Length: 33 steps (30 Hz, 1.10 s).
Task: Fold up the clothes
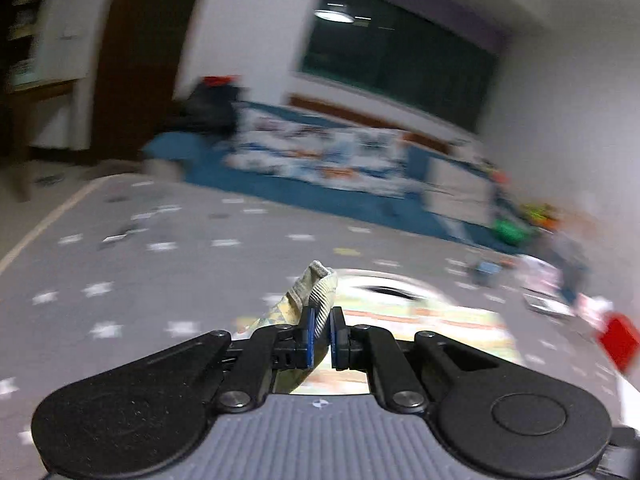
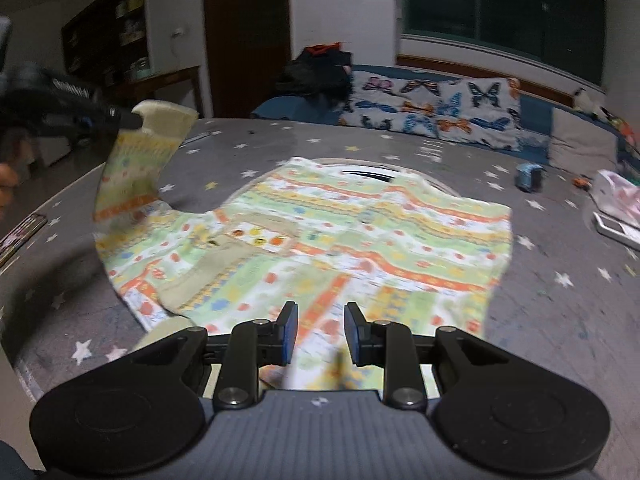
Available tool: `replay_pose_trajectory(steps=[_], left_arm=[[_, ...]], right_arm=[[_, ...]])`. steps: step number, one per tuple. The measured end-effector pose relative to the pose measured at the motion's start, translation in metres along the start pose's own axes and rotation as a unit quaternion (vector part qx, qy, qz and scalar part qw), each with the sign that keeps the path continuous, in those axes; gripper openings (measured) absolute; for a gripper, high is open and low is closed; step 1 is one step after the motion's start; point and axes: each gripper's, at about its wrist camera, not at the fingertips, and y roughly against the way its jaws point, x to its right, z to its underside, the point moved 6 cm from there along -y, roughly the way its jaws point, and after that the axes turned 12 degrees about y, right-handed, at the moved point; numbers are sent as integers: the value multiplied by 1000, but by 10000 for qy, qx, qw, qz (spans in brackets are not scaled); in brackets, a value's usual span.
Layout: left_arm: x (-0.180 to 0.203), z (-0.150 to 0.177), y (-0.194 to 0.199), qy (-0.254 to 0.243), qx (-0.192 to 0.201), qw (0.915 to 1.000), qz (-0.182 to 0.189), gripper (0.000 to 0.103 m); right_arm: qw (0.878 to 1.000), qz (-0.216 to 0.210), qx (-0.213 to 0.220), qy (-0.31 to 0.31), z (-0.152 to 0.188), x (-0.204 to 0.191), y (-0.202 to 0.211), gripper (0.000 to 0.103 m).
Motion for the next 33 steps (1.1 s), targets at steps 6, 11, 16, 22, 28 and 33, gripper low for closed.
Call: replay_pose_trajectory(steps=[6, 11, 16, 22, 28, 33], left_arm=[[84, 40, -18, -444, -564, 9927, 971, 8], [116, 70, -42, -516, -1191, 9817, 1395, 8], [112, 91, -54, -602, -1641, 9733, 1485, 25], [74, 82, -47, -621, -1438, 9797, 1254, 34], [12, 79, -45, -652, -1287, 9887, 404, 34], [-31, 81, -35, -442, -1300, 9905, 0, 34]], right_arm=[[9990, 278, -13, -357, 18, 28, 15, 25], [9979, 408, -37, -511, 30, 40, 23, 25], [9962, 530, -31, -687, 35, 50, 28, 25], [9953, 480, -5, -842, 31, 54, 26, 25], [9953, 291, -164, -910, 28, 50, 1, 25], [9942, 329, -377, -953, 33, 47, -18, 28]])
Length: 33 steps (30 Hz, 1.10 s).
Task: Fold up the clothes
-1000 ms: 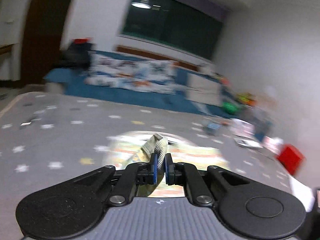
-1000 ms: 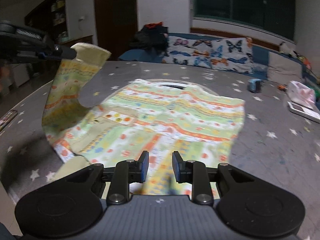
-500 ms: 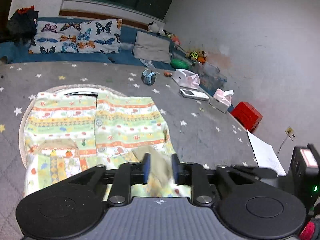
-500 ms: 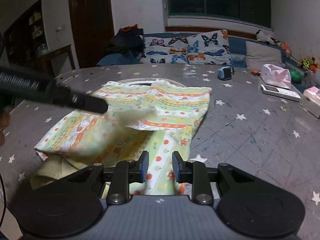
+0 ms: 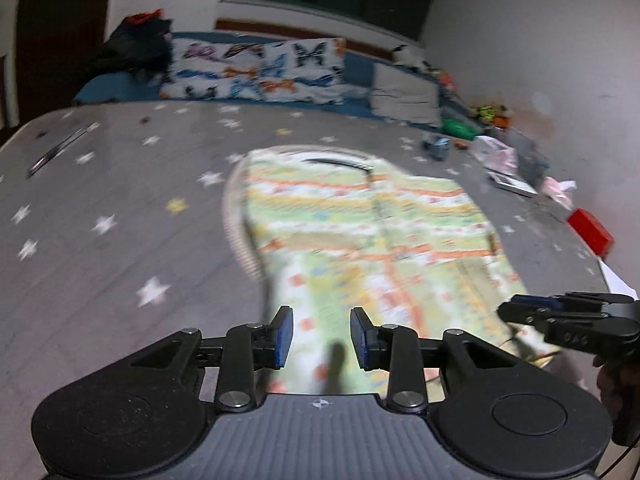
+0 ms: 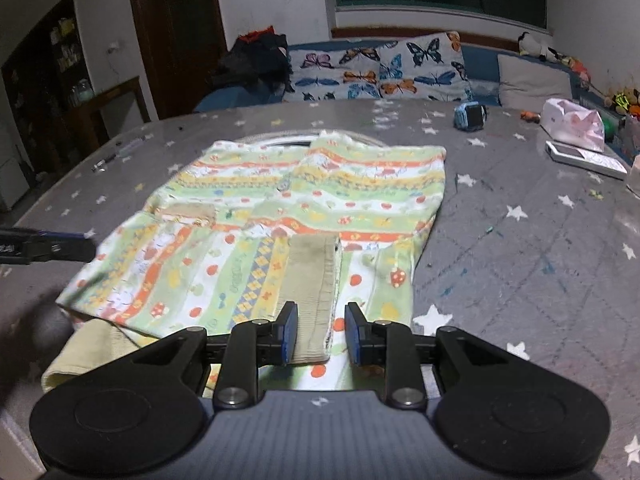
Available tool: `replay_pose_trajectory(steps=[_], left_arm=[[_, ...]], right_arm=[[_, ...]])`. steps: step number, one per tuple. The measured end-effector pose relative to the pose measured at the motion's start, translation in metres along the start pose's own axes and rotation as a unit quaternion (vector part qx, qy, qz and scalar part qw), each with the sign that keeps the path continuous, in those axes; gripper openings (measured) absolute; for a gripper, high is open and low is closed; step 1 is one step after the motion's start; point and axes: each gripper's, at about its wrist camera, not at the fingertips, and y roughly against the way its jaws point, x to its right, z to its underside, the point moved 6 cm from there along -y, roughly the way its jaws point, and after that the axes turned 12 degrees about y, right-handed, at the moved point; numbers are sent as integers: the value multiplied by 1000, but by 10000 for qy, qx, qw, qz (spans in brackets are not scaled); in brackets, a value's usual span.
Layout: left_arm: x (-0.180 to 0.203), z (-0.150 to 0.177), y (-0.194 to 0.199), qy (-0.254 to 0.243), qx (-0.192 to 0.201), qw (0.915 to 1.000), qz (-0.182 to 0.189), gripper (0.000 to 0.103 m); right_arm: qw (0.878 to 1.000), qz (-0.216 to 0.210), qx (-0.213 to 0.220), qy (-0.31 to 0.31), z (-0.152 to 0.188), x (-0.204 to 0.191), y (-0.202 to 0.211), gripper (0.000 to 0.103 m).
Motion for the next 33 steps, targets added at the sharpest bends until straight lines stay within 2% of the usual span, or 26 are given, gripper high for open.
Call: replay_pose_trajectory(steps=[2, 4, 5, 6, 9, 17, 19, 22, 28, 33], left_arm=[[-7, 3, 1, -7, -19, 9999, -101, 41], [-10, 6, 1, -73, -28, 9998, -205, 41], [-10, 7, 0, -123, -15, 9996, -253, 41], [-10, 7, 0, -151, -1, 9995, -287, 42], [-9, 8, -1, -184, 3, 9994, -310, 44], [-11, 8, -7, -222, -112, 9987, -434, 44], [-11, 5, -8, -211, -125, 9986, -458, 43], [-7, 1, -6, -216, -106, 9988, -434, 43], [17, -13, -9, -432, -16, 9987, -267, 42], [39, -19, -30, -588, -83, 9981, -132, 42]], right_arm=[[10000, 4, -8, -47, 1, 0, -2, 28], [10000, 0, -24, -4, 0, -1, -2, 26], [10000, -9, -33, 10, 0, -2, -2, 22], [10000, -15, -38, 11, -1, -2, -2, 10], [10000, 51, 26, -13, -5, -1, 4, 5], [9980, 322, 485, 228, -22, -10, 48, 4], [9990, 249, 314, 208, -18, -10, 43, 4], [9988, 396, 78, 295, -8, -7, 33, 5], [9980, 343, 366, 392, -21, -5, 36, 10], [9975, 161, 360, 584, -32, -13, 14, 14]])
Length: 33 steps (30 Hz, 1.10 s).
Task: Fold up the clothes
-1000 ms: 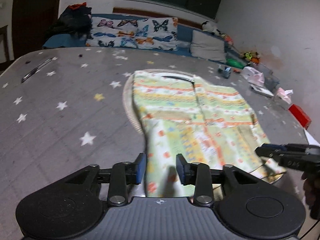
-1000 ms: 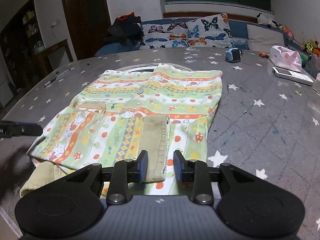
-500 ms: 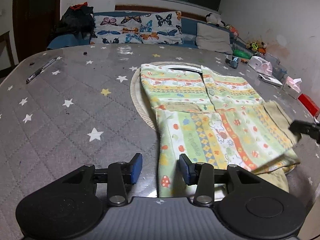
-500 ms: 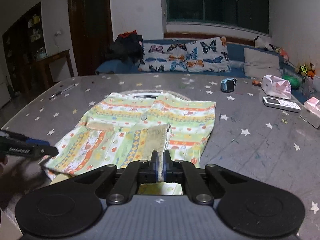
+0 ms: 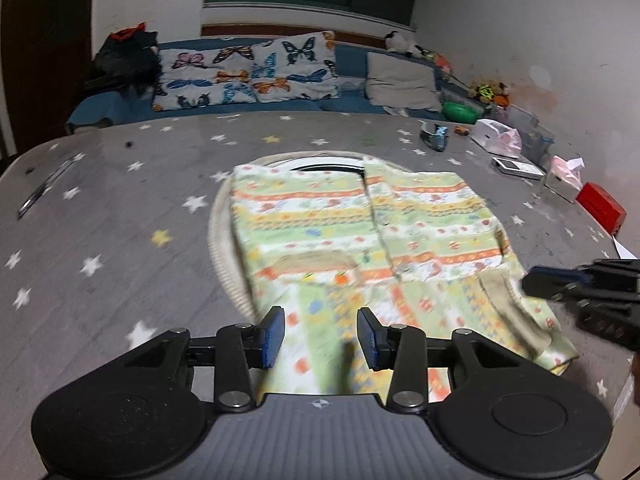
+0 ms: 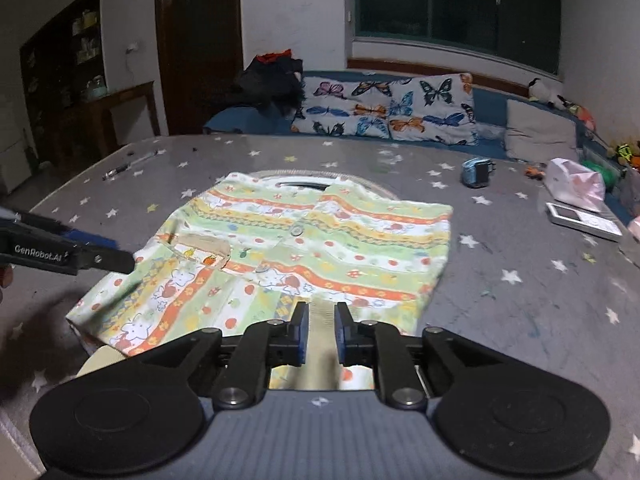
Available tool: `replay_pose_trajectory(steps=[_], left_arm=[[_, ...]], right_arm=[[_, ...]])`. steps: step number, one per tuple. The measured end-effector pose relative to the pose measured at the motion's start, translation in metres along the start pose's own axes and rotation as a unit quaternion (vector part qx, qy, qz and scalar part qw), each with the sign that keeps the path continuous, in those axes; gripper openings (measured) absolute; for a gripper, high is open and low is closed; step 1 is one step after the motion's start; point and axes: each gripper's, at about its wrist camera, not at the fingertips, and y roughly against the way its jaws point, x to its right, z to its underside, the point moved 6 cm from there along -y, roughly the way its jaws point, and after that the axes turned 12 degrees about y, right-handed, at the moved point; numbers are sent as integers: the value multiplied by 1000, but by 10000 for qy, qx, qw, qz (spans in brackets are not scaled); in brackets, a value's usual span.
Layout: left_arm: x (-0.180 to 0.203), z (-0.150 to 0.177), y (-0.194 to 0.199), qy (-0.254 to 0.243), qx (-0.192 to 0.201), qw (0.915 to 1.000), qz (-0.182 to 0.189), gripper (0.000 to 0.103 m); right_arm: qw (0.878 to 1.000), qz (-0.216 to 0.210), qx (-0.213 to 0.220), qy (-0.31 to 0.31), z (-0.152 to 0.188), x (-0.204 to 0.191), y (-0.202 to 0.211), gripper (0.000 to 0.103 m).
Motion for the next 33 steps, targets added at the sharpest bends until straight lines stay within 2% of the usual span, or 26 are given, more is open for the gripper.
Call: replay_pose_trajectory(steps=[6, 10, 16, 21, 27, 33], left_arm=[[10, 4, -29, -234, -216, 9995, -82, 42], [9, 8, -32, -310, -241, 9992, -122, 42], [12, 11, -11, -414, -126, 9990, -55, 42], [16, 23, 15, -622, -130, 9980, 33, 42], [24, 45, 49, -538, -349, 9972, 378, 44], [33, 67, 52, -248, -808, 9952, 496, 44]], right_arm=[[9995, -100, -281, 97, 10, -7, -28, 14], [9993, -88, -318, 156, 12, -5, -27, 15], [9993, -167, -242, 249, 10, -8, -13, 17], [9978, -302, -324, 500, 21, -21, -4, 18], [9959, -261, -370, 778, 31, -28, 5, 19], [9934, -249, -329, 1072, 33, -28, 24, 24]])
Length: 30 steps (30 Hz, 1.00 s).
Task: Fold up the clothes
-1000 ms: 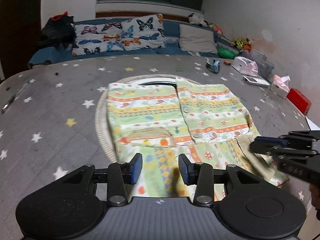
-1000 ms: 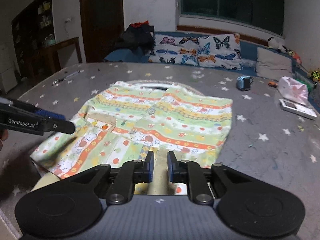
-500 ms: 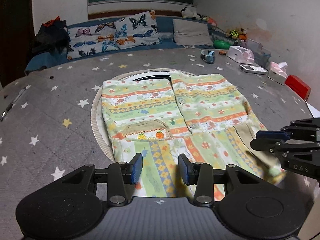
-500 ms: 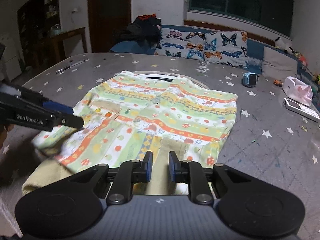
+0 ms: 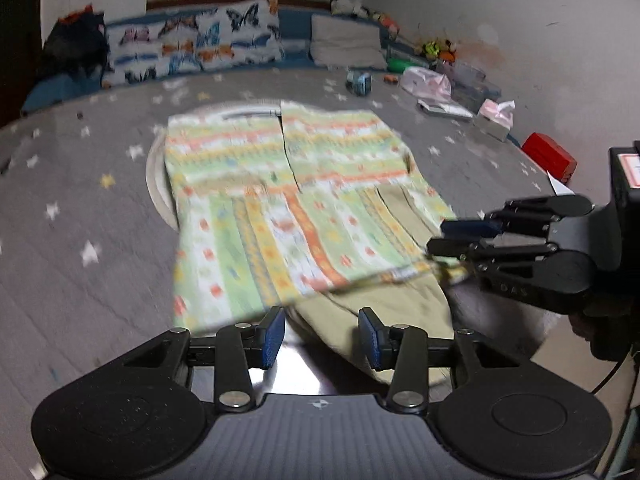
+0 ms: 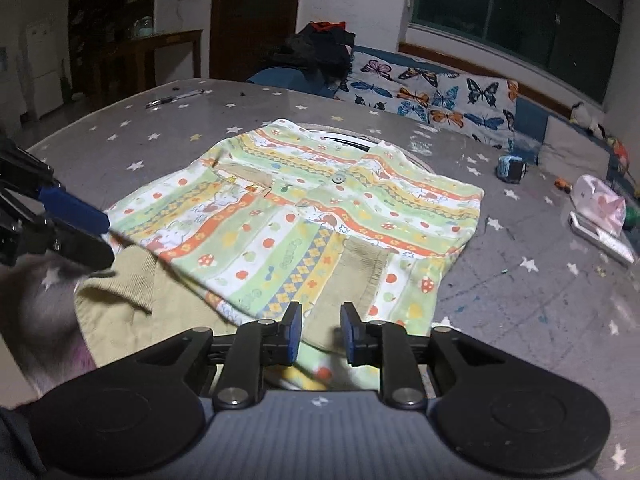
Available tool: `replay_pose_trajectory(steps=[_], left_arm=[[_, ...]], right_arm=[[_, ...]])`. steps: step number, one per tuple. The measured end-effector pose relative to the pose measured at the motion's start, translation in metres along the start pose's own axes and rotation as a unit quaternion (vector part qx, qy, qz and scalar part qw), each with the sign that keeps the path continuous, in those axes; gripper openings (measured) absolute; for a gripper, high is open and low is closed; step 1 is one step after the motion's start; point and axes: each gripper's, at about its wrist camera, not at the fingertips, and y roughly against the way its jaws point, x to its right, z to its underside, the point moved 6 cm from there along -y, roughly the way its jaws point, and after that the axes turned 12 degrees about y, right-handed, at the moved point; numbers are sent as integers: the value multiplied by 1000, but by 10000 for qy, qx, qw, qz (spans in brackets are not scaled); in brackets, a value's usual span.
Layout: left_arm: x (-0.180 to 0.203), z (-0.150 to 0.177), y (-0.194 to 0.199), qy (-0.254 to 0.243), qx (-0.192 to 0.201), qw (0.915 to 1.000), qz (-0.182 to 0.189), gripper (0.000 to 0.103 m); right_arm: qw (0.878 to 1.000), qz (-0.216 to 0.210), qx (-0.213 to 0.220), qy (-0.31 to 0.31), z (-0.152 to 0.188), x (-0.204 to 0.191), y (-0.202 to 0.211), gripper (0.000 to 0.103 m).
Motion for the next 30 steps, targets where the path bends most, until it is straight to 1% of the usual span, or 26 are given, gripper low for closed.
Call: replay_pose_trajectory(steps=[1, 3, 6, 7, 8, 10, 11, 13, 16, 18, 22, 25, 27, 29, 30], left_arm=[[1, 2, -1, 59, -50, 10000, 23, 44], [0, 6, -6, 189, -197, 9996, 62, 45], [0, 11, -14, 366, -435, 9982, 214, 42], [-1, 12, -16, 420, -512, 9974, 270, 38], [0, 13, -18, 453, -573, 9967, 356, 27], [1, 12, -19, 494, -634, 9956, 485, 18], [2, 10, -19, 504, -632, 9953, 541, 11], [4, 3, -16, 522, -600, 9947, 649, 11], [6, -18, -8, 576, -437, 9940, 823, 10], [7, -35, -2, 632, -320, 9929, 953, 10], [5, -65, 1, 725, -217, 9901, 1185, 10], [6, -77, -3, 726, -234, 9889, 1276, 10], [5, -79, -6, 739, -272, 9879, 1334, 10], [3, -78, -8, 719, -319, 9877, 1351, 11], [2, -76, -8, 686, -333, 9879, 1347, 11]], right_arm=[[10000, 23, 1, 72, 1, -1, 3, 29], [9998, 59, 0, 208, 4, -3, 10, 36], [9987, 72, 0, 495, 9, -8, 18, 37], [9982, 80, -4, 596, 11, -10, 21, 40], [9976, 88, -8, 685, 12, -11, 23, 42], [9958, 60, -12, 911, 16, -16, 27, 44], [9945, 43, -14, 1043, 18, -19, 28, 45], [9914, 24, -6, 1309, 22, -26, 29, 53], [9860, -17, 50, 1669, 24, -35, 28, 55], [9835, -75, 113, 1805, 23, -40, 26, 58], [9821, -142, 318, 1851, 15, -46, 20, 59], [9810, -68, 555, 1856, 5, -48, 14, 59], [9812, -8, 698, 1798, -2, -47, 9, 56], [9836, -77, 786, 1620, -8, -45, 4, 49], [9856, -174, 800, 1478, -11, -42, 2, 39]])
